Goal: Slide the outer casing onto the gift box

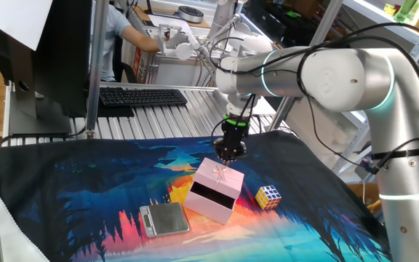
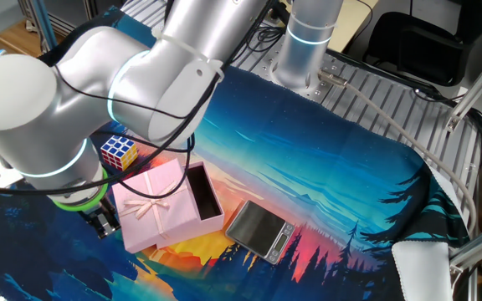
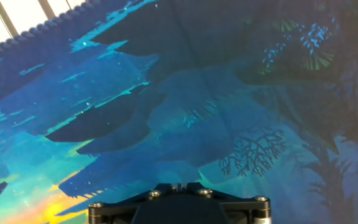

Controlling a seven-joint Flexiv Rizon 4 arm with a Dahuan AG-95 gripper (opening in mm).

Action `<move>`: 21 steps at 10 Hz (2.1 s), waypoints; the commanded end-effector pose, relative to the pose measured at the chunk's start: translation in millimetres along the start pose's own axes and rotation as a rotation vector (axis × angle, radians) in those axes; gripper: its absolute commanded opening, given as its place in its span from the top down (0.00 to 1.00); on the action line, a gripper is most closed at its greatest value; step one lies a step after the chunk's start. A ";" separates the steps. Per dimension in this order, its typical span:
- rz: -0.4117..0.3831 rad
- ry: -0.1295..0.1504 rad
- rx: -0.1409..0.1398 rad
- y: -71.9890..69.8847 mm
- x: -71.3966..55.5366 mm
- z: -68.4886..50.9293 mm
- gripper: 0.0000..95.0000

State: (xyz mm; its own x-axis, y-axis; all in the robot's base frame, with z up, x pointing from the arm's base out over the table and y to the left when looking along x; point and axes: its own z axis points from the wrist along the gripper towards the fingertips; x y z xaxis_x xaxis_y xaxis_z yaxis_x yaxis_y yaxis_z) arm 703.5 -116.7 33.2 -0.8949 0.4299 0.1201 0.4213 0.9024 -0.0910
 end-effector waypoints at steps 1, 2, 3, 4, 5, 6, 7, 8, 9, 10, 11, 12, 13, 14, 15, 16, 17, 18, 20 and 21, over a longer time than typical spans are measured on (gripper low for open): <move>0.007 0.005 -0.002 2.5 4.0 -3.5 1.00; 0.012 0.007 -0.001 4.6 7.3 -5.2 1.00; 0.019 0.015 0.000 7.9 12.9 -7.7 1.00; 0.023 0.017 0.002 9.1 15.6 -8.6 1.00; 0.029 0.019 0.002 11.1 20.1 -10.2 1.00; 0.034 0.020 0.003 12.5 24.2 -11.5 1.00; 0.036 0.021 0.003 13.6 28.5 -12.7 1.00; 0.039 0.022 0.003 15.1 35.3 -14.5 1.00; 0.038 0.024 0.003 16.4 42.0 -16.4 1.00; 0.038 0.024 0.005 17.5 48.1 -18.3 1.00; 0.039 0.022 0.010 18.2 54.1 -20.6 1.00; 0.040 0.022 0.012 18.7 57.9 -22.2 1.00; 0.042 0.022 0.014 20.2 65.2 -25.8 1.00; 0.043 0.022 0.015 21.1 70.0 -28.1 1.00; 0.042 0.023 0.017 21.8 75.8 -30.9 1.00; 0.040 0.021 0.020 22.3 79.5 -32.7 1.00; 0.037 0.019 0.023 22.5 81.8 -34.3 1.00; 0.037 0.016 0.021 22.5 83.3 -35.8 1.00; 0.047 -0.035 -0.005 22.9 85.7 -43.2 1.00; 0.049 -0.062 -0.015 24.4 83.0 -51.7 1.00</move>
State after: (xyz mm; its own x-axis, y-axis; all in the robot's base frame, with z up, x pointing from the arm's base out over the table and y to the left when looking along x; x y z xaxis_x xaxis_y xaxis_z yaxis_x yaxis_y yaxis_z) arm 647.9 -57.5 89.1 -0.8801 0.4689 0.0739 0.4626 0.8821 -0.0886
